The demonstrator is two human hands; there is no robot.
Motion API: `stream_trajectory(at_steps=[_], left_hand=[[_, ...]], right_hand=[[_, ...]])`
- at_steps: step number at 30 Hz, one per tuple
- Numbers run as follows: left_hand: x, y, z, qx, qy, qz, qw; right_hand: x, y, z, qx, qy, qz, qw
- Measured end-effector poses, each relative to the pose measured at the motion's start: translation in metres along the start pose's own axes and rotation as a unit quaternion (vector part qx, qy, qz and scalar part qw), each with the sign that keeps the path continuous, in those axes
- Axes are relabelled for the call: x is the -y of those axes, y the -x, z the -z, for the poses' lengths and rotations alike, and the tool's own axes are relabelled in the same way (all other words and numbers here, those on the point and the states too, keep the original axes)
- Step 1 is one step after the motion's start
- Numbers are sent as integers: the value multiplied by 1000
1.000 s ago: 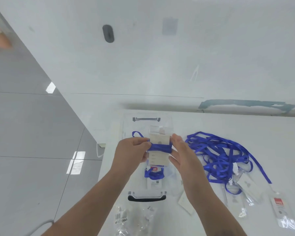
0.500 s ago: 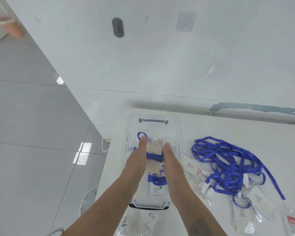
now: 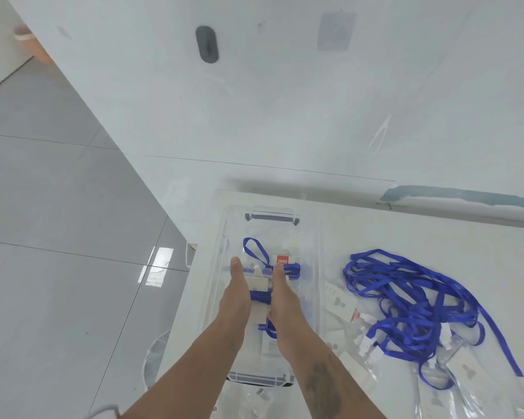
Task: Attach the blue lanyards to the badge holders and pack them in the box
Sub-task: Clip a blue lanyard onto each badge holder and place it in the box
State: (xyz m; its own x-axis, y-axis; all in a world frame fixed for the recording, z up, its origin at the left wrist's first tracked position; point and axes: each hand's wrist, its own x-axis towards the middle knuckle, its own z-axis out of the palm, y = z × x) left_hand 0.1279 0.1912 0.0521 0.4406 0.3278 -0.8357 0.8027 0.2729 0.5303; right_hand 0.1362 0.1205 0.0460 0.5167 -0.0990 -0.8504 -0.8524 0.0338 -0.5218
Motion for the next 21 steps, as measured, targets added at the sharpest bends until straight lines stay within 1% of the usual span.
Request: stream_trajectory(at_steps=[5,15,21], left_hand=[[-6,-5,-8,-14,-14,2,1000],[-12,-10,-16,-4,-79,2,997],[-14,-12,-13,-1,-39,-3,999]], right_hand=[[-4,-22,-9,-30,25,-23,999],[-5,-36,-11,-43,38,-27,998],[-6,-37,-9,-37,18,-35,999]])
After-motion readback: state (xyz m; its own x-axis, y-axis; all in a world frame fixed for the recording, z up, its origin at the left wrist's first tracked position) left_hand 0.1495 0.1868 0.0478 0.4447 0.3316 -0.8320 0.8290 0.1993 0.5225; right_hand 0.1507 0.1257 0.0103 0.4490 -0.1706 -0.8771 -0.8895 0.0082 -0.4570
